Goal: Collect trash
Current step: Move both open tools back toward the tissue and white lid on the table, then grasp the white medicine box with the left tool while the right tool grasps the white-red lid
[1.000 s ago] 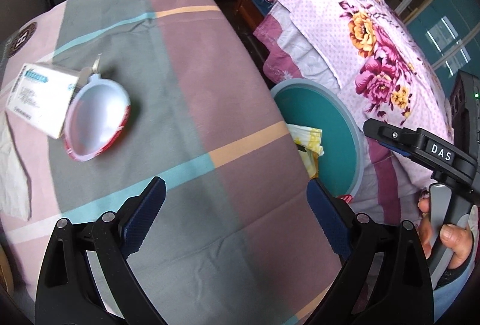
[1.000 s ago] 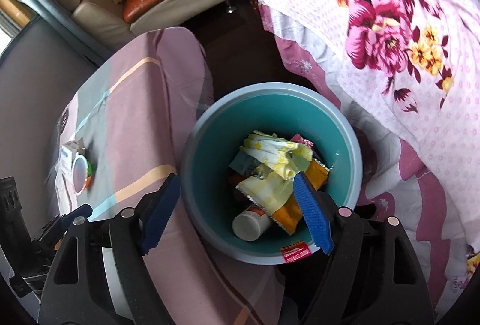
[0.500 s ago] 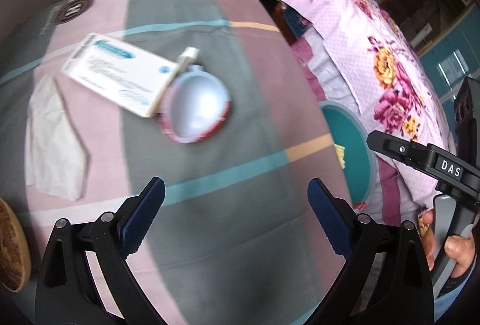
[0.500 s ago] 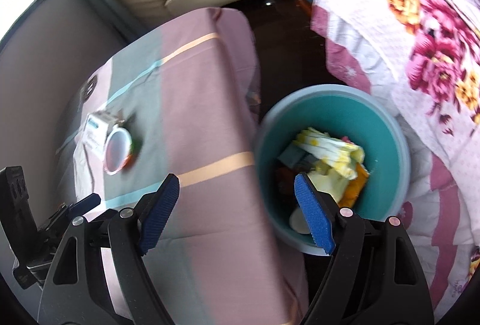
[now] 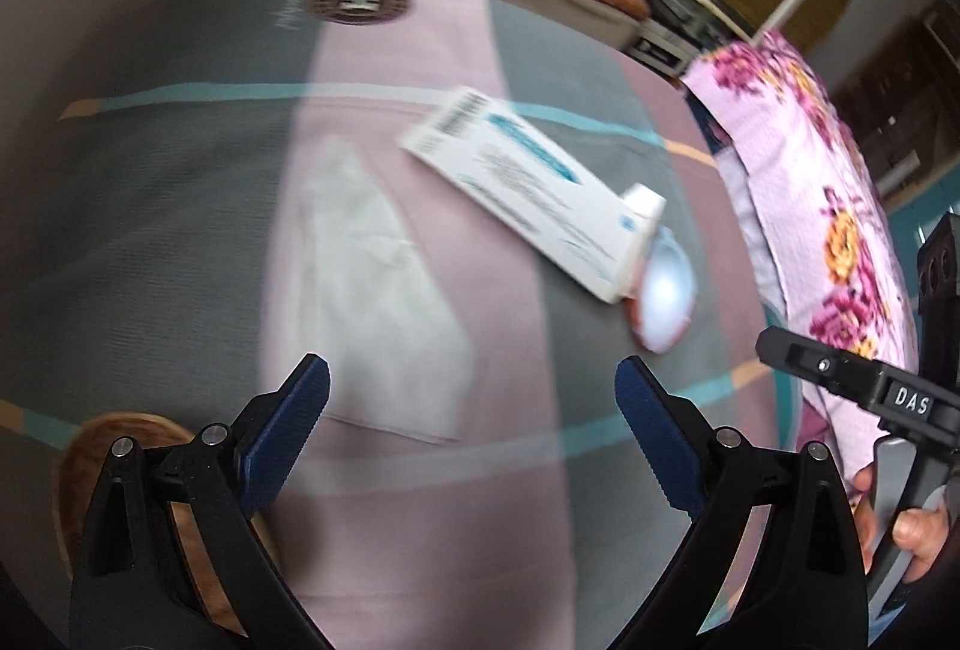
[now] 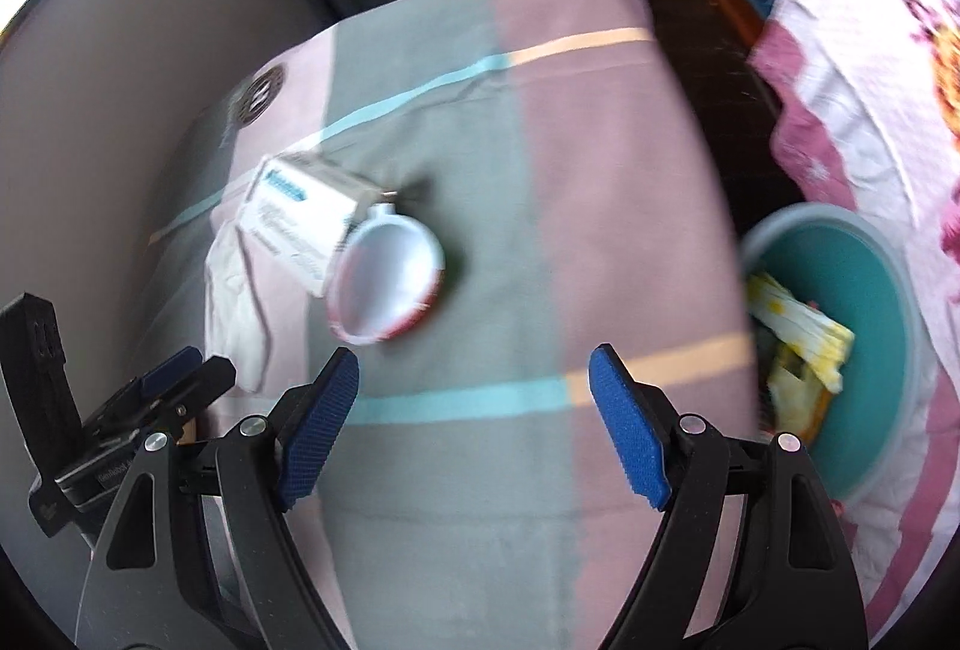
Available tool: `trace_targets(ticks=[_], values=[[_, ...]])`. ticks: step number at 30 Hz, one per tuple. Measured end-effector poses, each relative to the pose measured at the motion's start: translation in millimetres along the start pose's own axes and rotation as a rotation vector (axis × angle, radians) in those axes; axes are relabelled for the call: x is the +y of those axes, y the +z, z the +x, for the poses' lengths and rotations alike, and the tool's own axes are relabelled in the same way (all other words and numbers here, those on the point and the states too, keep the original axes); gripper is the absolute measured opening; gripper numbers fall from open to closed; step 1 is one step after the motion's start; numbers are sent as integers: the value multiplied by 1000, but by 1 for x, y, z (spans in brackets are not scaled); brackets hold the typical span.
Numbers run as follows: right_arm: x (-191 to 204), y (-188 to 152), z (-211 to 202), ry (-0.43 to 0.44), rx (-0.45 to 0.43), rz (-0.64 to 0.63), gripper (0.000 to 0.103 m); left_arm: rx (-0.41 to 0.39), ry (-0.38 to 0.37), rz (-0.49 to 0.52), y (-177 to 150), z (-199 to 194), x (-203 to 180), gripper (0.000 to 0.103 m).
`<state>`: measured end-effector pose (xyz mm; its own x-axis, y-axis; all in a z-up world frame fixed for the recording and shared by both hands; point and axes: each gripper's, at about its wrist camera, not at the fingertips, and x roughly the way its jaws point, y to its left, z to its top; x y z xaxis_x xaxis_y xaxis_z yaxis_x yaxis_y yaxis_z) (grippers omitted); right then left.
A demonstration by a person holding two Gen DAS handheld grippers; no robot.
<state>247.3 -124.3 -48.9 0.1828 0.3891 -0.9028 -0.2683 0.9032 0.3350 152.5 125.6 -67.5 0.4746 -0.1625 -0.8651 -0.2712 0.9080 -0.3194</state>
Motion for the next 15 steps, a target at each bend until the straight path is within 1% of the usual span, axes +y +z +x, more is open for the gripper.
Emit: trace_targets(ticks=[2, 4, 6, 8, 11, 13, 14, 15], values=[[16, 7, 14, 8, 17, -21, 75, -6, 9, -20, 4, -3, 13, 96], [24, 11, 21, 6, 23, -30, 75, -10, 15, -29, 6, -4, 20, 96], [33, 16, 33, -16, 31, -39, 75, -6, 20, -34, 10, -4, 26, 96], [41, 20, 42, -22, 37, -42, 75, -4, 26, -34, 13, -3, 31, 96], [47, 23, 47, -33, 33, -57, 75, -2, 26, -46, 15, 0, 34, 96], [49, 24, 51, -45, 29, -67, 72, 0, 24, -55, 17, 1, 36, 96], [51, 25, 54, -55, 32, -75, 67, 0, 24, -57, 17, 3, 36, 96], [51, 25, 57, -56, 35, -76, 66, 2, 24, -57, 17, 3, 35, 96]])
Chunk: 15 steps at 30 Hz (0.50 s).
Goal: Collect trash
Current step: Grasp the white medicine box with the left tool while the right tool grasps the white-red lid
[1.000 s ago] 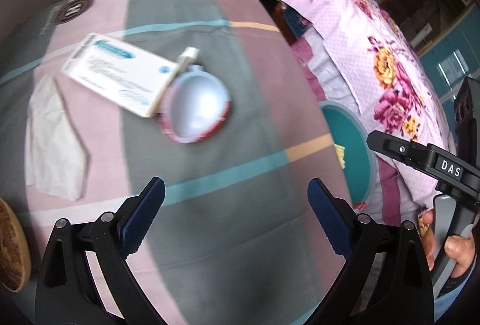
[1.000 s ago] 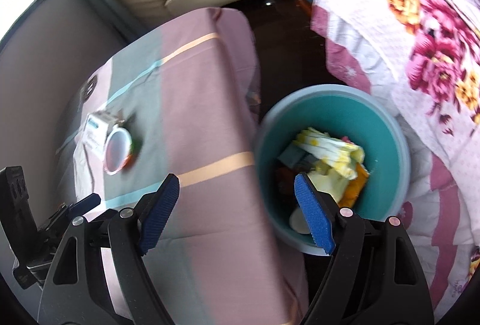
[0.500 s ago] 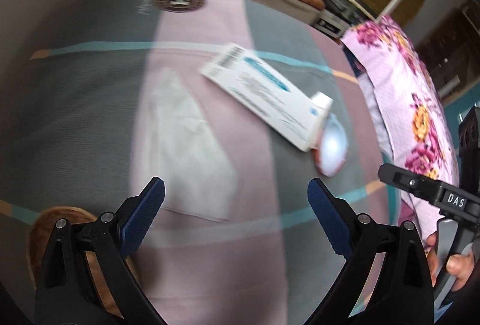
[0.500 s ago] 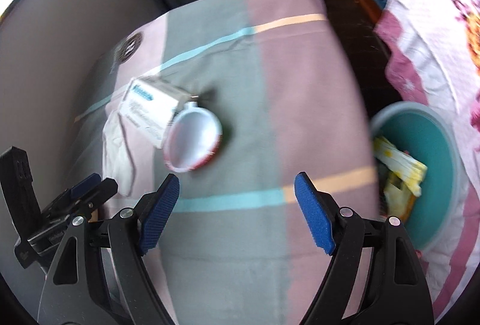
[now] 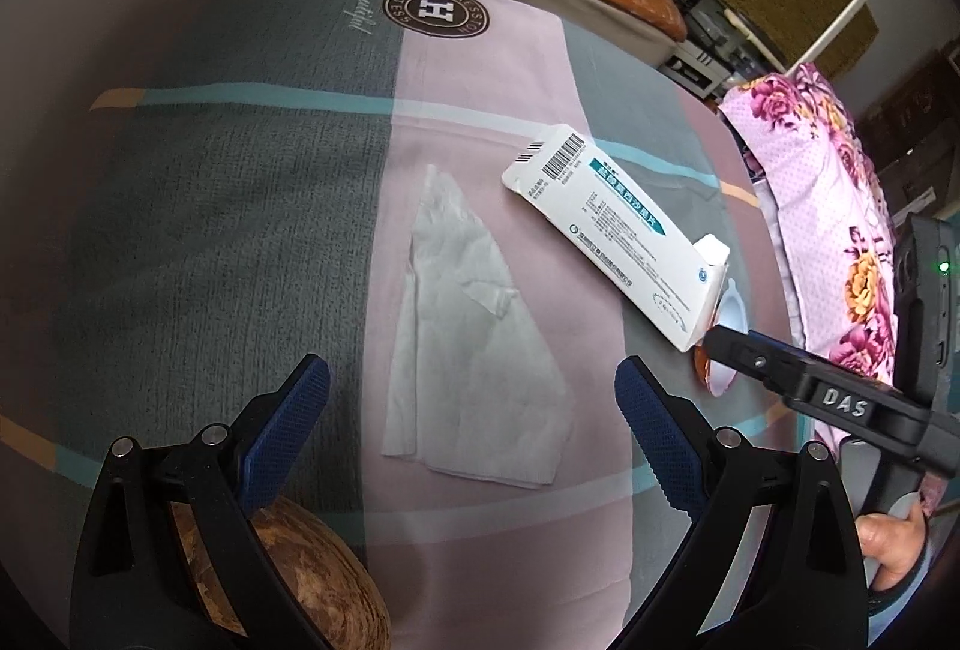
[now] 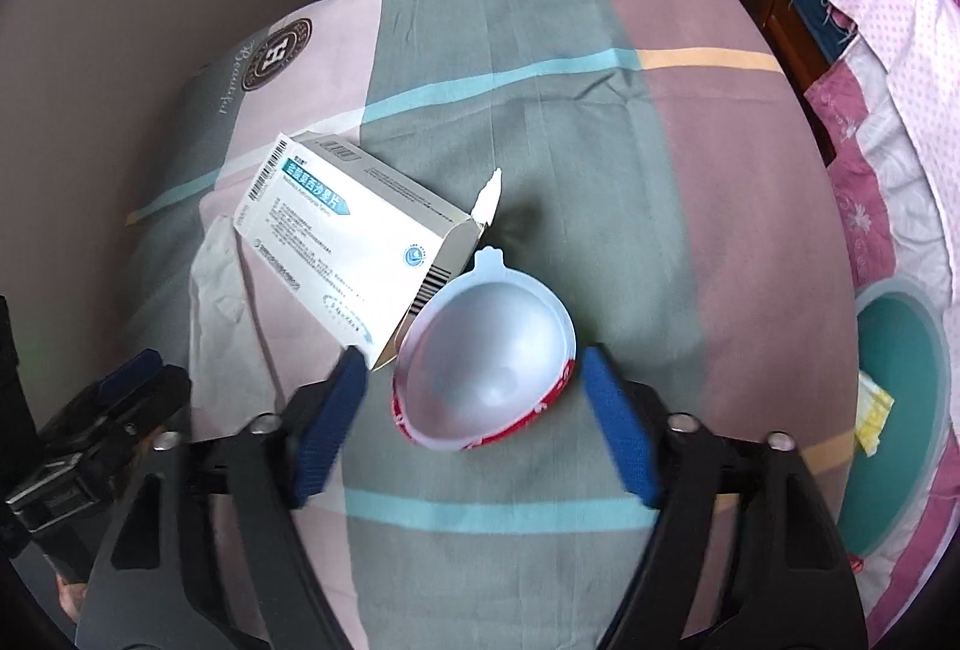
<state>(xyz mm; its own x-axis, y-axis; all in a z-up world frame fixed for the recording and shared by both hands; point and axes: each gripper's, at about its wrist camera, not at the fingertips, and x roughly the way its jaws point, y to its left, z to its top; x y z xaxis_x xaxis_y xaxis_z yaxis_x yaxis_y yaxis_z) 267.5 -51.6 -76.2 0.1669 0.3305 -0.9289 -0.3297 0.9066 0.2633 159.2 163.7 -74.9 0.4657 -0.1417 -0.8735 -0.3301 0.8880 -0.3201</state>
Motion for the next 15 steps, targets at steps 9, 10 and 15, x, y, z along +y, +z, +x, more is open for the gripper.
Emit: trace_targets(ticks=[9, 10, 15], values=[[-11, -5, -7, 11, -36, -19, 58, 9, -5, 5, 1, 4, -20, 96], [-15, -5, -10, 14, -43, -12, 58, 11, -6, 4, 2, 6, -24, 96], [-32, -6, -24, 21, -72, 13, 59, 22, -36, -18, 6, 15, -47, 96]])
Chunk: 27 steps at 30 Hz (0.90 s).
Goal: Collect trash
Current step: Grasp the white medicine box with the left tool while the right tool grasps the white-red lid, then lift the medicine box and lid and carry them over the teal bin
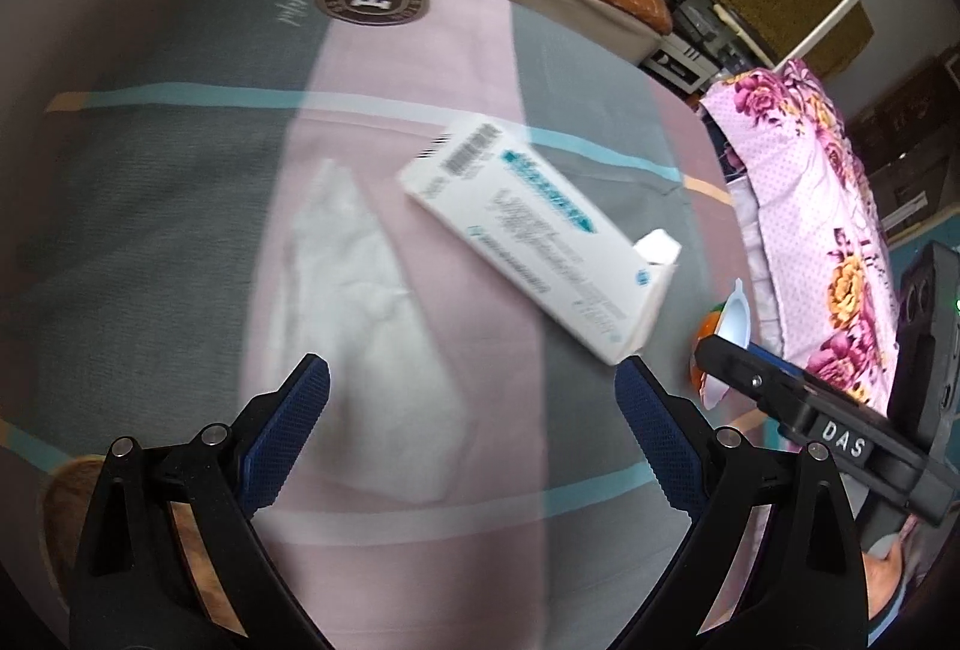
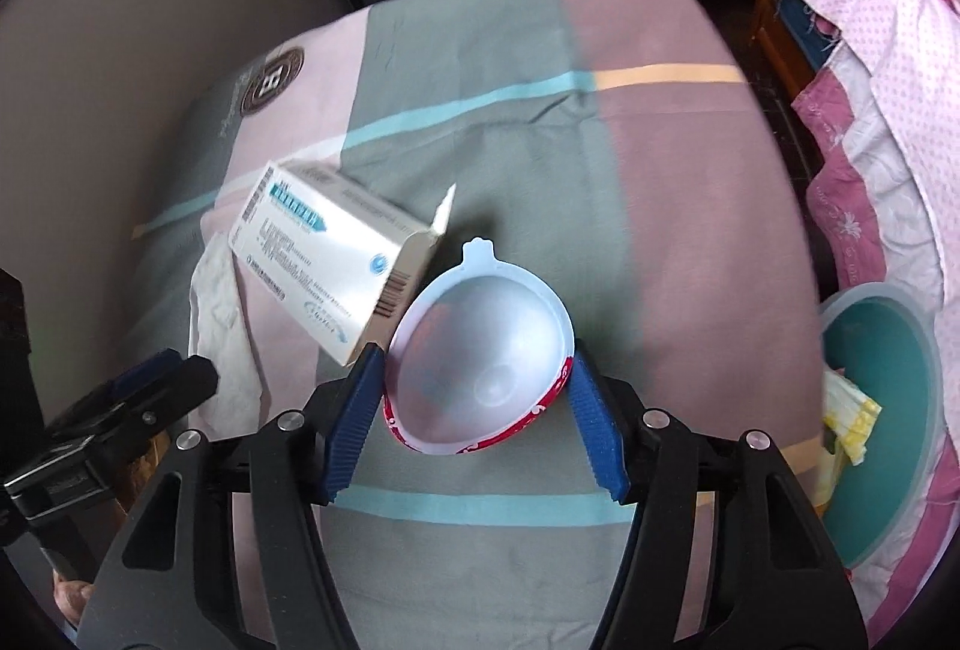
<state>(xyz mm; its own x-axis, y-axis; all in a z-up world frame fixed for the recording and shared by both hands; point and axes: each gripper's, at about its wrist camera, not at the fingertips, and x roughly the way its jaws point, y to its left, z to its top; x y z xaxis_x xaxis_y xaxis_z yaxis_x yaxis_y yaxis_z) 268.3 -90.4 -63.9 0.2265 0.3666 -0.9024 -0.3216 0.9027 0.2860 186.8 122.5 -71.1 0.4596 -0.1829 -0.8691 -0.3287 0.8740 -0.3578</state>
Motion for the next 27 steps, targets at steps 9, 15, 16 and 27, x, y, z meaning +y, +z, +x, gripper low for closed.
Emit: trace_targets(ticks=[9, 15, 16, 27], values=[[-38, 19, -22, -15, -31, 17, 59, -10, 4, -116, 30, 24, -32, 96], [-68, 23, -27, 4, -27, 23, 59, -18, 66, -181, 48, 45, -41, 96], [-71, 23, -28, 6, -28, 24, 59, -16, 78, -187, 49, 49, -44, 96], [-105, 27, -23, 47, -44, 85, 59, -22, 184, -36, 49, 74, -73, 90]])
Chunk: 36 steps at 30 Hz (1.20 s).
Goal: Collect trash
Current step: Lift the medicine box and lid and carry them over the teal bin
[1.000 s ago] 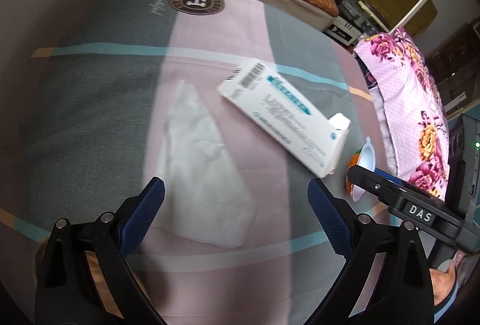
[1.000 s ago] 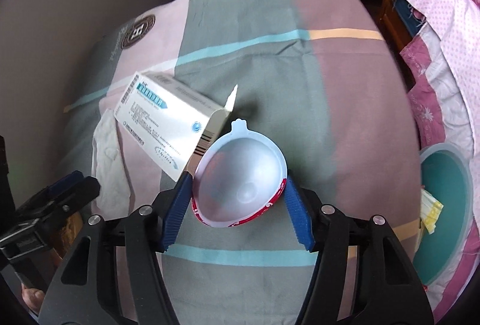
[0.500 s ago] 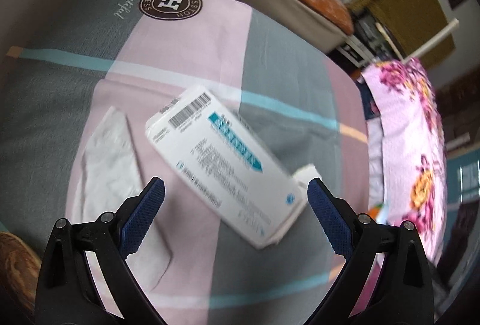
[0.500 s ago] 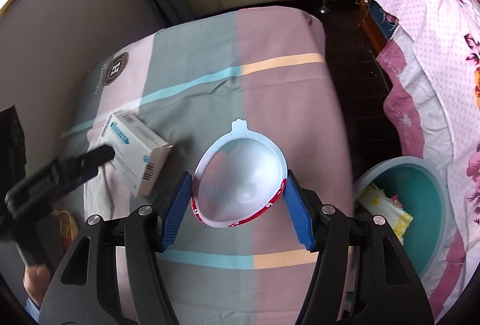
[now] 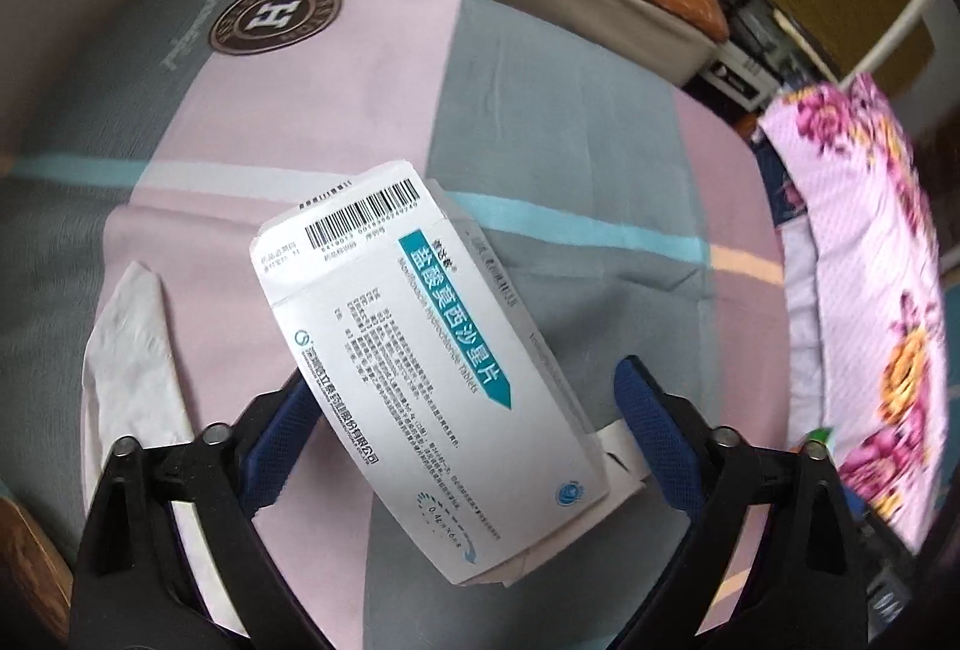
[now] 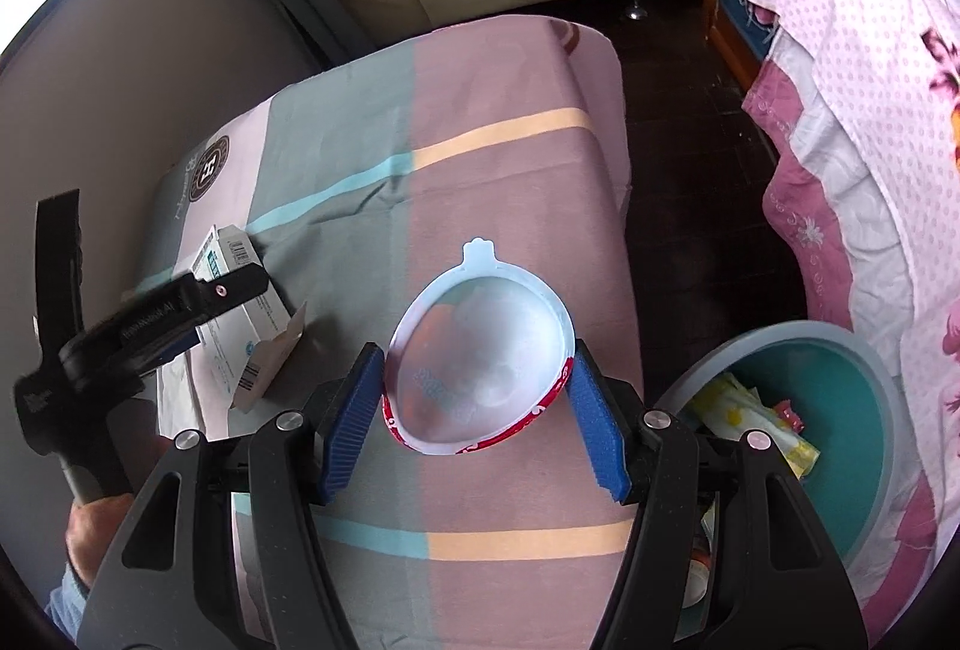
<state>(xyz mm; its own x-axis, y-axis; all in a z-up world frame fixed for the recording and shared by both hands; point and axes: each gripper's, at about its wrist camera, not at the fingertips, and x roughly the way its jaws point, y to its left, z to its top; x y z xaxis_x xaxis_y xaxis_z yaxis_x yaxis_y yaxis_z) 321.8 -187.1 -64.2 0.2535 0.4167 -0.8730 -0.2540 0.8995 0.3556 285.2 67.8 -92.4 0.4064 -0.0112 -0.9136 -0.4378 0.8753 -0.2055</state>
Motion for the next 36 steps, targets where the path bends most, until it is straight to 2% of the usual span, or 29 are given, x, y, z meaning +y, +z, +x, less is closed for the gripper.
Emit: trace_targets(ticks=[2, 5, 12, 22, 30, 36], values=[[-5, -2, -1, 7, 0, 15, 59, -17, 19, 55, -4, -2, -5, 73], [-12, -5, -3, 23, -7, 36, 59, -22, 21, 122, -10, -3, -9, 68], [-19, -16, -11, 51, -28, 74, 59, -49, 33, 213, -30, -19, -13, 64], [-16, -45, -29, 78, -38, 98, 59, -61, -9, 306, -67, -49, -20, 62], [-16, -70, -46, 85, -56, 113, 59, -37, -45, 371, -98, -61, -36, 62], [-22, -89, -65, 94, -90, 126, 59, -50, -62, 432, -120, -79, -52, 62]])
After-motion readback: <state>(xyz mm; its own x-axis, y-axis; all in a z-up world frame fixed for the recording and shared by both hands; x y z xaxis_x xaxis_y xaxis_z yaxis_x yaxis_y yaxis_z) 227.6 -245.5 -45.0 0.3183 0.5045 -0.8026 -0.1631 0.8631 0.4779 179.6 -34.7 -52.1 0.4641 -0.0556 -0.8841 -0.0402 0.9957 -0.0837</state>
